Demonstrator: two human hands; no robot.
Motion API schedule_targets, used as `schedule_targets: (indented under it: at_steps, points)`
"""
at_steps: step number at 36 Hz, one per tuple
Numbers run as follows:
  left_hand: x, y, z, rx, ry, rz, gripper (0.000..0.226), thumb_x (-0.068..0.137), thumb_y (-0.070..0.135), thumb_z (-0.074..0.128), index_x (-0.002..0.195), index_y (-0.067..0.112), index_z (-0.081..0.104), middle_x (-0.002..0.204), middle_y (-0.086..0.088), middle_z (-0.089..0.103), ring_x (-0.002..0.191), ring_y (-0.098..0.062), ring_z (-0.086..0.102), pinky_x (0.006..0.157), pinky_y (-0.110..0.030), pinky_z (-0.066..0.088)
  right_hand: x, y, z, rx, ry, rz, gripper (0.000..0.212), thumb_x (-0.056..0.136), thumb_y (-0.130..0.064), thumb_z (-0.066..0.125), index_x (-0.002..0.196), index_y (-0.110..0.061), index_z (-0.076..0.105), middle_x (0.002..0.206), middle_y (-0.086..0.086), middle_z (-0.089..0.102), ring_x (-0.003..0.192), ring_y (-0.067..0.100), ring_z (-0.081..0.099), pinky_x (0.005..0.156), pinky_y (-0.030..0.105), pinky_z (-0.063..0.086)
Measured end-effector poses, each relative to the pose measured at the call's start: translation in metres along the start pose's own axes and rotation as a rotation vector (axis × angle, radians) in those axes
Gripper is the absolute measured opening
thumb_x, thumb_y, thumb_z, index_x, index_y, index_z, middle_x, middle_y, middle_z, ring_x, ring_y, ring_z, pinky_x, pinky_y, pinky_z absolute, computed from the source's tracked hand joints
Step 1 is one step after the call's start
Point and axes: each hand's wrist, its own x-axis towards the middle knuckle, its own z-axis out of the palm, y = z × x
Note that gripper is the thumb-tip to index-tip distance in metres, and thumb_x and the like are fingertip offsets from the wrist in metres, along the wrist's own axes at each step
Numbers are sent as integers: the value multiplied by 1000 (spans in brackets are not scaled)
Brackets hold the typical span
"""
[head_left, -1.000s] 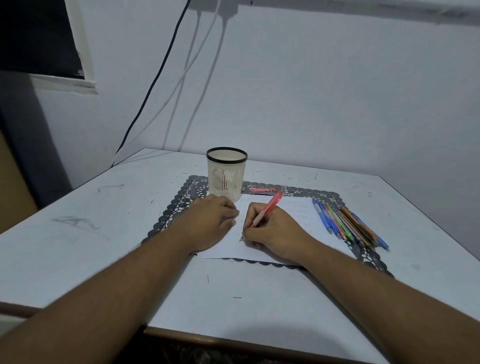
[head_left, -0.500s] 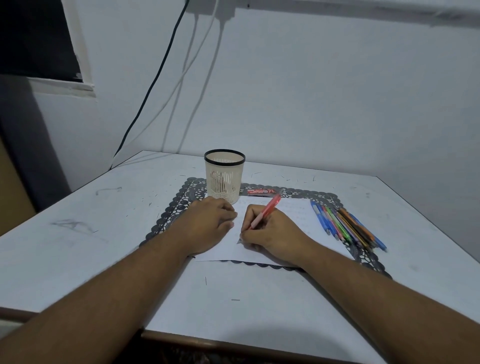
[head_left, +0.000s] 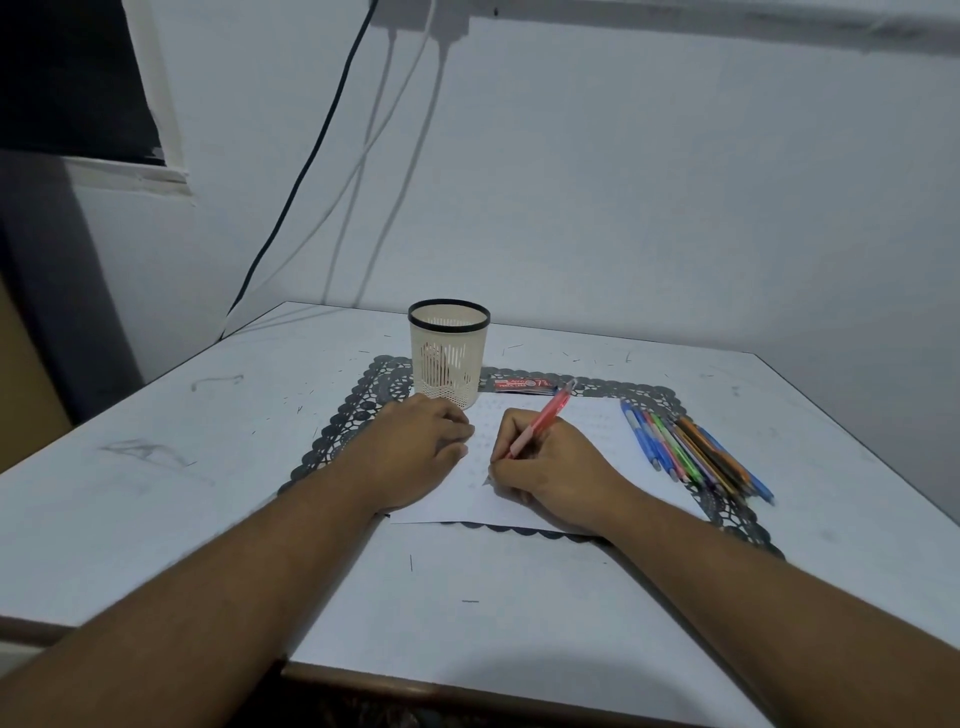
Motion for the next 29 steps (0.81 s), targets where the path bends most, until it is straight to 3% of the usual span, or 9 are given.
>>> schedule_targets:
  at_steps: [6, 9, 22, 29]
  points:
    - [0, 1, 0, -11, 4, -5, 49, 95, 50, 38, 129, 34, 68, 131, 18, 60, 124, -11, 47, 105, -47, 41, -3, -2, -1, 6, -11, 2, 21, 84, 5, 68, 73, -12, 62, 69, 13, 64, 58, 17, 59, 64, 35, 51]
    - [0, 1, 1, -1, 21, 6, 38, 100, 45, 45, 129, 34, 68, 132, 18, 59, 125, -11, 47, 105, -45, 39, -3, -1, -2, -15, -26, -5, 24, 83, 3, 69, 71, -16, 62, 69, 9, 65, 60, 16, 59, 66, 37, 52]
    - [-1, 3, 0, 16, 46, 19, 31, 104, 37, 52, 131, 33, 67, 133, 18, 58, 126, -11, 46, 105, -42, 38, -2, 0, -1, 28, 6, -3, 19, 84, 6, 67, 74, -8, 61, 67, 14, 60, 56, 18, 57, 60, 35, 49]
    - [-1, 3, -2, 6, 25, 12, 48, 95, 48, 38, 128, 32, 69, 131, 17, 61, 124, -11, 49, 104, -44, 41, -4, -2, -1, 45, -35, -12, 17, 84, 7, 66, 75, -7, 62, 68, 13, 62, 59, 18, 58, 62, 36, 49]
